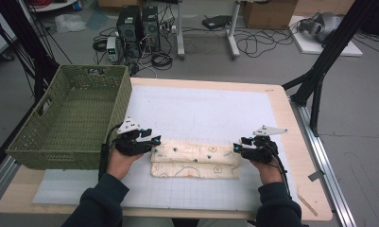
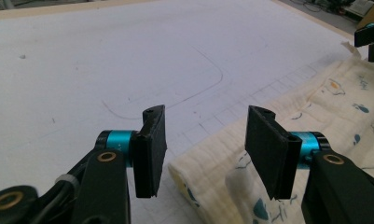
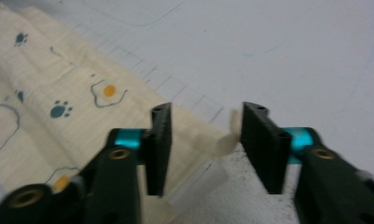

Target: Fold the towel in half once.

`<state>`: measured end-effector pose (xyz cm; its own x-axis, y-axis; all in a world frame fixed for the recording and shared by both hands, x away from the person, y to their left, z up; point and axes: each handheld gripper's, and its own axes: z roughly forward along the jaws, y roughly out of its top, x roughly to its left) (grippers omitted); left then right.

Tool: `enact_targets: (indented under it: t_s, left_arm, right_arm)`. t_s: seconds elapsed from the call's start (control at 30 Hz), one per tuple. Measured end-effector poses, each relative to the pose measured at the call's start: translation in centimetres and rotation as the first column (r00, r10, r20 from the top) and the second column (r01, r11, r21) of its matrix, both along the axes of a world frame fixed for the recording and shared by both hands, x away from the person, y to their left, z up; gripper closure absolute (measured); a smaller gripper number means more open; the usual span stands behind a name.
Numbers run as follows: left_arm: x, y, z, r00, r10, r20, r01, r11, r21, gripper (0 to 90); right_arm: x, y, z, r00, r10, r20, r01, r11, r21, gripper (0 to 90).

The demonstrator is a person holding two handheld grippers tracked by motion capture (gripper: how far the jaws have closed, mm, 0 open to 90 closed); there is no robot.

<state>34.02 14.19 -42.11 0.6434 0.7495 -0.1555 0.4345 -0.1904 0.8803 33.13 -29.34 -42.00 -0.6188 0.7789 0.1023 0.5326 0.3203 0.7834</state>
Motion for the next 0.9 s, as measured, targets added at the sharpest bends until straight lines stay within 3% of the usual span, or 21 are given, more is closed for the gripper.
enact_targets:
  t_s: [0.07, 0.1, 0.3, 0.57, 0.6, 0.67, 0.73, 0.8, 0.9]
  left_arm:
    - [0.1, 0.2, 0.0, 1.0000, 0.007, 0.000, -0.007, 1.0000, 0.003, 48.7]
    - [0.1, 0.2, 0.0, 0.9999, 0.011, -0.002, -0.011, 0.9999, -0.001, 48.8]
    - [0.1, 0.4, -0.1, 0.9999, 0.012, -0.003, -0.012, 0.9998, 0.013, 49.7]
    - [0.4, 0.3, -0.4, 0.9994, 0.033, -0.005, -0.033, 0.9991, 0.026, 50.8]
    - [0.5, 0.3, -0.5, 0.9993, 0.036, -0.006, -0.036, 0.9990, 0.025, 50.8]
    - [0.6, 0.2, -0.6, 0.9990, 0.044, -0.010, -0.044, 0.9988, 0.023, 50.8]
    - [0.7, 0.1, -0.8, 0.9989, 0.043, -0.017, -0.043, 0.9987, 0.028, 50.8]
    - [0.7, 0.1, -0.8, 0.9989, 0.043, -0.019, -0.042, 0.9987, 0.030, 50.7]
    - [0.7, 0.1, -0.8, 0.9986, 0.049, -0.020, -0.048, 0.9984, 0.029, 50.5]
  right_arm:
    - [-0.1, 0.2, -0.1, 0.9981, 0.060, -0.009, -0.060, 0.9982, -0.005, 82.5]
    - [-0.3, 0.3, -0.1, 0.9961, 0.088, -0.005, -0.088, 0.9959, -0.020, 86.0]
    - [-2.4, 0.7, 0.8, 0.9810, 0.186, 0.054, -0.185, 0.9824, -0.023, 87.4]
    - [-5.7, -1.0, 0.7, 0.9559, 0.287, 0.064, -0.287, 0.9578, 0.001, 86.9]
    - [-6.1, -1.2, 0.7, 0.9551, 0.291, 0.054, -0.292, 0.9563, 0.009, 86.4]
    - [-6.6, -1.6, 0.6, 0.9437, 0.328, 0.044, -0.330, 0.9427, 0.051, 80.4]
    - [-7.0, -2.0, 0.8, 0.9339, 0.350, 0.074, -0.356, 0.9287, 0.104, 75.0]
    - [-7.4, -2.5, 1.4, 0.9343, 0.336, 0.119, -0.352, 0.9226, 0.158, 73.1]
    - [-7.2, -2.9, 2.3, 0.9356, 0.314, 0.162, -0.342, 0.9184, 0.198, 70.0]
